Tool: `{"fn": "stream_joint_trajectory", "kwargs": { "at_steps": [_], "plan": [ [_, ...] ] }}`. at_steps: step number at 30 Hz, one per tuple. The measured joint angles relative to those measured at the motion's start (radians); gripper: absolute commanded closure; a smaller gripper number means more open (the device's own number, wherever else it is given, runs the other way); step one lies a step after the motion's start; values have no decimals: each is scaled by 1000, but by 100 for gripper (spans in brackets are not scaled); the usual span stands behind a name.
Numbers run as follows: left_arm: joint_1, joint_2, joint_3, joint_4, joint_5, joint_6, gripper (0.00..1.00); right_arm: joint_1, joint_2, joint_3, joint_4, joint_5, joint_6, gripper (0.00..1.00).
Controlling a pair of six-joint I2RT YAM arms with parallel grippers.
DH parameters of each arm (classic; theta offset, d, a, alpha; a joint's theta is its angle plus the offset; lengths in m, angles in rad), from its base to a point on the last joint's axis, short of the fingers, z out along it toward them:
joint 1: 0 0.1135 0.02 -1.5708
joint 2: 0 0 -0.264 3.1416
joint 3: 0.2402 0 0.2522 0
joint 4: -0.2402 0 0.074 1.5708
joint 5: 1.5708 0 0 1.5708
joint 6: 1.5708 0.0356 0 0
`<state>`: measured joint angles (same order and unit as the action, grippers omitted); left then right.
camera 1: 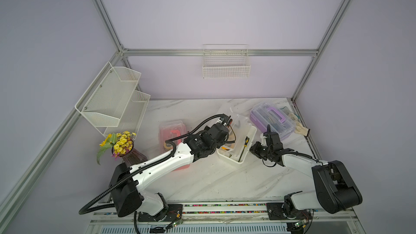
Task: Close toolboxes
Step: Close the toolbox lid.
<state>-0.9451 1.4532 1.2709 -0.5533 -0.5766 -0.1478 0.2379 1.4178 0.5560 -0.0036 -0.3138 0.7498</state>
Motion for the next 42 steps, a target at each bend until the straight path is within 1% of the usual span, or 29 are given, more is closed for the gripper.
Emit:
{"fn": "stream_joint_trajectory", "kwargs": {
  "at_steps": [3,6,8,9,10,15,18,21,24,26,28,31,33,39,42],
  "plan": [
    [-33,19,12,18,-8,-13,96,0,8,3,8,8,6,80],
    [-55,32,14,36,-8,-26,91,0,8,7,11,11,12,80],
    [-71,43,20,45,-6,-35,84,0,8,9,16,14,15,80],
    [-81,51,27,56,14,-51,77,0,8,9,23,11,17,80],
    [-95,61,33,63,57,-61,74,3,8,9,35,6,19,80],
    [-172,114,38,82,181,-98,66,13,6,21,53,10,28,80],
    [-179,120,38,82,224,-106,64,14,-2,22,61,9,28,80],
    [-174,120,43,89,241,-108,60,14,-8,25,60,10,28,79],
    [-174,120,45,98,240,-121,55,14,-8,27,62,8,28,79],
    [-174,120,45,101,228,-129,49,14,-8,28,62,7,29,79],
    [-172,120,45,107,208,-131,44,15,-6,28,64,6,31,79],
    [-161,120,45,123,187,-130,40,32,-1,28,65,6,32,79],
    [-142,120,45,131,183,-130,39,62,6,29,72,6,32,79],
    [-30,120,45,172,235,-152,37,170,47,61,98,-5,30,79],
    [35,120,45,198,274,-168,35,203,60,74,124,-18,23,78]
  ]
}}
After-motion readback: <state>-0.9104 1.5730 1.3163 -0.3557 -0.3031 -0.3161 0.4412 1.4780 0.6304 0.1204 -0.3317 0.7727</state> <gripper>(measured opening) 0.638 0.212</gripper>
